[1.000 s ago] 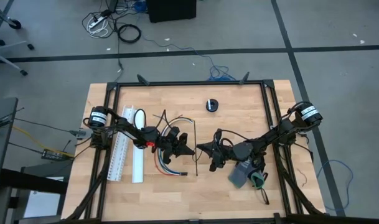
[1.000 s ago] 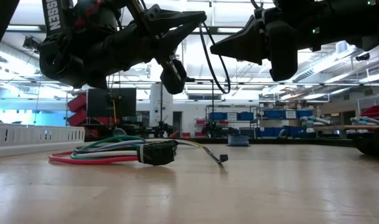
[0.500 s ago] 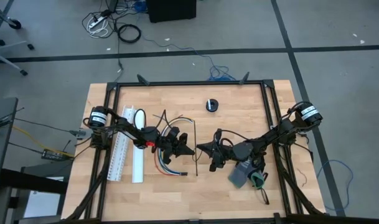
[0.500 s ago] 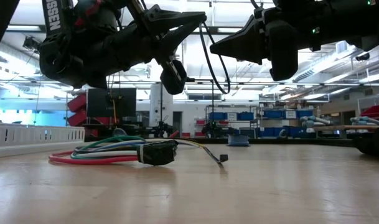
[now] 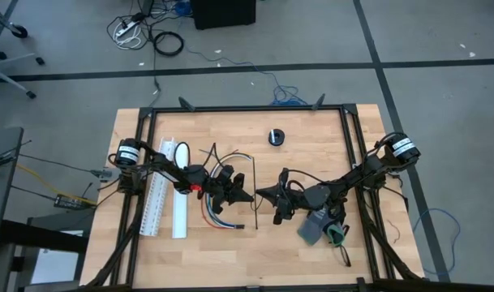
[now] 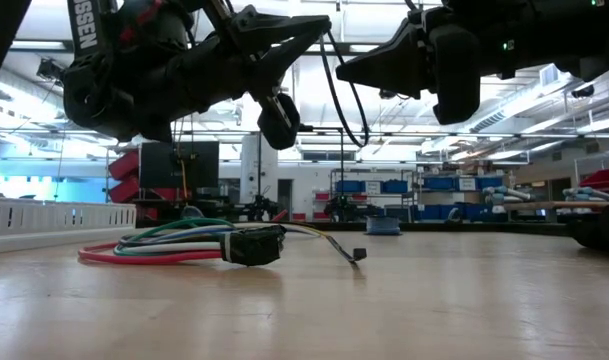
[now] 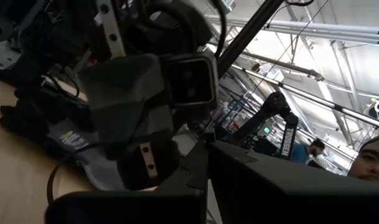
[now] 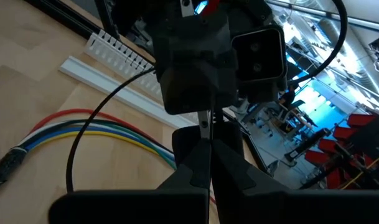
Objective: Ziptie cables
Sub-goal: Wrap the cables together using a ziptie
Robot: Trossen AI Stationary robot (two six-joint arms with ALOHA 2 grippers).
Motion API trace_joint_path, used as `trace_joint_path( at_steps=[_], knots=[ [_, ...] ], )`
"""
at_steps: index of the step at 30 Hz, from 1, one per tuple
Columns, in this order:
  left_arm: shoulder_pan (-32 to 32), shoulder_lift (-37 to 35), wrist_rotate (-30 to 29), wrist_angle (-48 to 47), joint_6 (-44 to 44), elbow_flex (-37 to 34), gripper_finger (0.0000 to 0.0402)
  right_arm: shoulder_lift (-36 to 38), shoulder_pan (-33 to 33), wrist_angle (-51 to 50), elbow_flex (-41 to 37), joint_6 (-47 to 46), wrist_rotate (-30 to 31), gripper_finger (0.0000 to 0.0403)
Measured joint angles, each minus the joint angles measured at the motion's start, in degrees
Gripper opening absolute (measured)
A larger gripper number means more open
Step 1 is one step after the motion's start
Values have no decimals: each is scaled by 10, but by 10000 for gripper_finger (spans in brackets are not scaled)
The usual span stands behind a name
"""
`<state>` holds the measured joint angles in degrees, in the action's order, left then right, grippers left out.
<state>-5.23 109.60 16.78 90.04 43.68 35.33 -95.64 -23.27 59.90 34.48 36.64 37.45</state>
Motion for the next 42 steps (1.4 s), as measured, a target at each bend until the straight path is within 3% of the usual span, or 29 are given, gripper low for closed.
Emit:
trace_joint_path(
  at_steps=[35,42],
  knots=[
    [0,0,-4,-12,5,0,0,0,0,4,0,0,-1,0],
    [0,0,-6,-12,16,0,0,0,-2,5,0,-8,-27,0]
  ],
)
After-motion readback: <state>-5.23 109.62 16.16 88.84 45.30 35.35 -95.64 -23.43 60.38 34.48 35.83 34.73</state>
